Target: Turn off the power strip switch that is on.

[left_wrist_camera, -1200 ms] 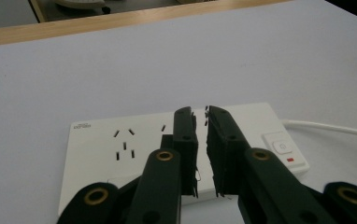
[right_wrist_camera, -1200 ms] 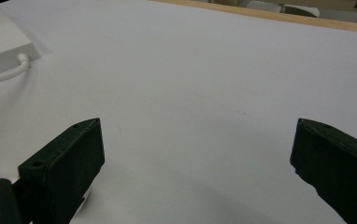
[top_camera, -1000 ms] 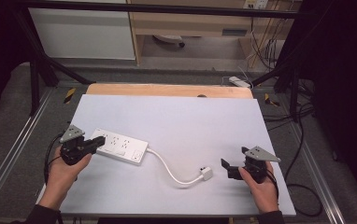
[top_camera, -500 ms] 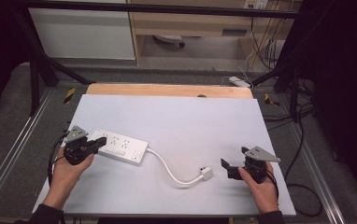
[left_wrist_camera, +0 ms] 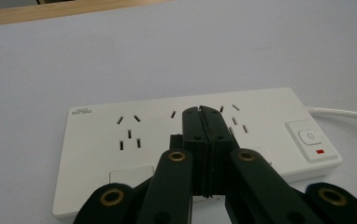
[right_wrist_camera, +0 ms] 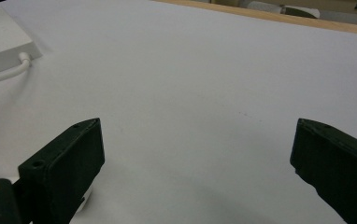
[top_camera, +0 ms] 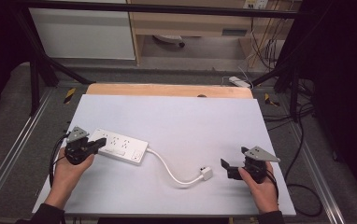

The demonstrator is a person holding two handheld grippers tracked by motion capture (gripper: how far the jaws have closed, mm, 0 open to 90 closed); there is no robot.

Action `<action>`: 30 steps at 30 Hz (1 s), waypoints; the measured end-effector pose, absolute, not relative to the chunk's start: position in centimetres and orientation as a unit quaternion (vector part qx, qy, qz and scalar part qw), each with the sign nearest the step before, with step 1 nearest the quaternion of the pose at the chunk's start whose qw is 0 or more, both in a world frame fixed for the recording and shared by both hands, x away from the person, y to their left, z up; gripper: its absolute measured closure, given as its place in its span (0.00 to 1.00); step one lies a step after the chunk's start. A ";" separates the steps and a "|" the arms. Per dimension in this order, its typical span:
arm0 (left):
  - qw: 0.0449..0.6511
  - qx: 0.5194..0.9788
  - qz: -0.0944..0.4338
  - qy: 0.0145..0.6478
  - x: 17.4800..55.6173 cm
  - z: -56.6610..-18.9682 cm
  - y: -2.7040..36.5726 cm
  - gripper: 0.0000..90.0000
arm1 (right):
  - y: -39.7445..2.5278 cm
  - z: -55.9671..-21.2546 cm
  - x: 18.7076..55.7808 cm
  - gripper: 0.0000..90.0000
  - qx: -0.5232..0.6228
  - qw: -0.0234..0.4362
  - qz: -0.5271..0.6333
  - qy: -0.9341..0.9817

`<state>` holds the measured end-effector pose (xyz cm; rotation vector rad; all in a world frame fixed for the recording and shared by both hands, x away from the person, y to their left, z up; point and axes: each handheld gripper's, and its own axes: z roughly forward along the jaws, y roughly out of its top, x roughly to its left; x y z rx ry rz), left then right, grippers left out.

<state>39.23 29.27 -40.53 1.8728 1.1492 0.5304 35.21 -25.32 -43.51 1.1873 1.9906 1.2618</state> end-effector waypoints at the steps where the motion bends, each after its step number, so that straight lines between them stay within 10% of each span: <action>1: 0.424 0.750 0.213 0.460 39.3 -40.6 29.3 0.99 | -25.3 -43.5 35.2 0.04 0.436 0.249 0.463 0.731; 30: 0.405 0.761 0.195 0.467 40.0 -42.1 29.4 1.00 | -25.3 -43.6 35.3 0.04 0.436 0.248 0.458 0.734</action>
